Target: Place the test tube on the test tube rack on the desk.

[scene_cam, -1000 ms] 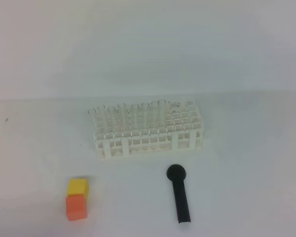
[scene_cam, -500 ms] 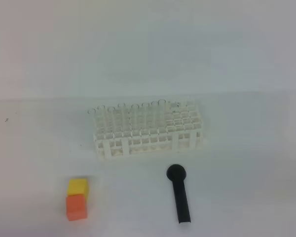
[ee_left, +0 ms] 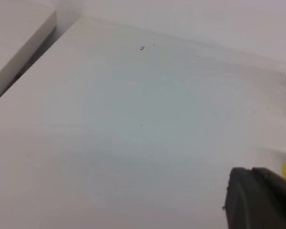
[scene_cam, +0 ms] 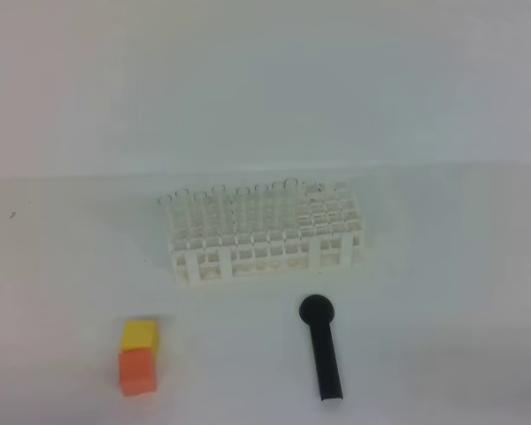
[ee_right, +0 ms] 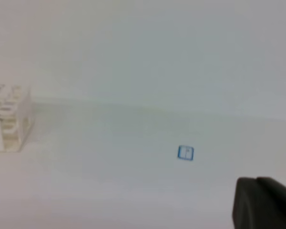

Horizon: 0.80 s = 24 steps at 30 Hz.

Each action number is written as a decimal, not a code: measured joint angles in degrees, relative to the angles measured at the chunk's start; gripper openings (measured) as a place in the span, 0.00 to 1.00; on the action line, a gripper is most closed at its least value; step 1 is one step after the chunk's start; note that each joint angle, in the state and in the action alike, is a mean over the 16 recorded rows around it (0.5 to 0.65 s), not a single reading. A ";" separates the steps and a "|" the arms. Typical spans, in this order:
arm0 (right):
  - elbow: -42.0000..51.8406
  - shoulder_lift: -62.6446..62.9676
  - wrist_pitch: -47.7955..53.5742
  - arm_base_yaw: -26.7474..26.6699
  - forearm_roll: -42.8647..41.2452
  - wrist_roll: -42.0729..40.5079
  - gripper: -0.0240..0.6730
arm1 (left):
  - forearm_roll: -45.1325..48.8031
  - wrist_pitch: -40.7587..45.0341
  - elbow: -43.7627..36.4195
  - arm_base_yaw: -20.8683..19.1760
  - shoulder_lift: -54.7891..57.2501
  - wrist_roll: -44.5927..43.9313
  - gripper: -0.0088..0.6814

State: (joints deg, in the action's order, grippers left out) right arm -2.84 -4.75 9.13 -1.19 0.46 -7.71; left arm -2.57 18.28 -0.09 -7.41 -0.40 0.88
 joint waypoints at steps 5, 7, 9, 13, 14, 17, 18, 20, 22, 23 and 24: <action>2.63 3.58 2.96 0.00 -6.66 7.92 0.03 | 0.00 0.16 0.00 0.00 0.00 -0.01 0.01; 3.47 4.59 4.55 0.00 -9.08 10.83 0.03 | 0.02 0.26 0.00 0.00 0.00 -0.01 0.01; 4.01 5.17 6.07 0.00 -10.92 13.07 0.03 | 0.07 0.36 0.00 0.00 0.00 -0.01 0.01; 4.27 5.38 8.61 0.00 -12.39 15.09 0.03 | 0.16 0.49 0.00 0.00 0.00 -0.02 0.01; 4.26 5.39 9.17 0.00 -12.45 15.25 0.03 | 0.18 0.48 0.00 0.00 0.00 -0.03 0.01; 4.20 5.39 10.61 0.00 -12.41 15.48 0.03 | 0.25 0.44 0.00 0.00 0.00 -0.06 0.01; 4.18 5.39 10.98 0.00 -12.38 15.51 0.03 | 0.27 0.38 0.00 0.00 0.00 -0.07 0.01; 4.14 5.39 11.45 0.00 -12.33 15.55 0.03 | 0.31 0.38 0.00 0.00 0.00 -0.07 0.01; 4.11 5.39 11.59 0.00 -12.29 15.56 0.03 | 0.36 0.38 0.00 0.00 0.00 -0.07 0.01; 4.10 5.39 11.60 0.00 -12.28 15.57 0.03 | 0.37 0.44 0.00 0.00 0.00 -0.06 0.01; 4.10 5.39 11.60 0.00 -12.28 15.58 0.03 | 0.37 0.44 0.00 0.00 0.00 -0.06 0.01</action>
State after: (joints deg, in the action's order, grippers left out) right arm 1.27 0.64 20.73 -1.19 -11.82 7.87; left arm -2.20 18.72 -0.09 -7.41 -0.40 0.82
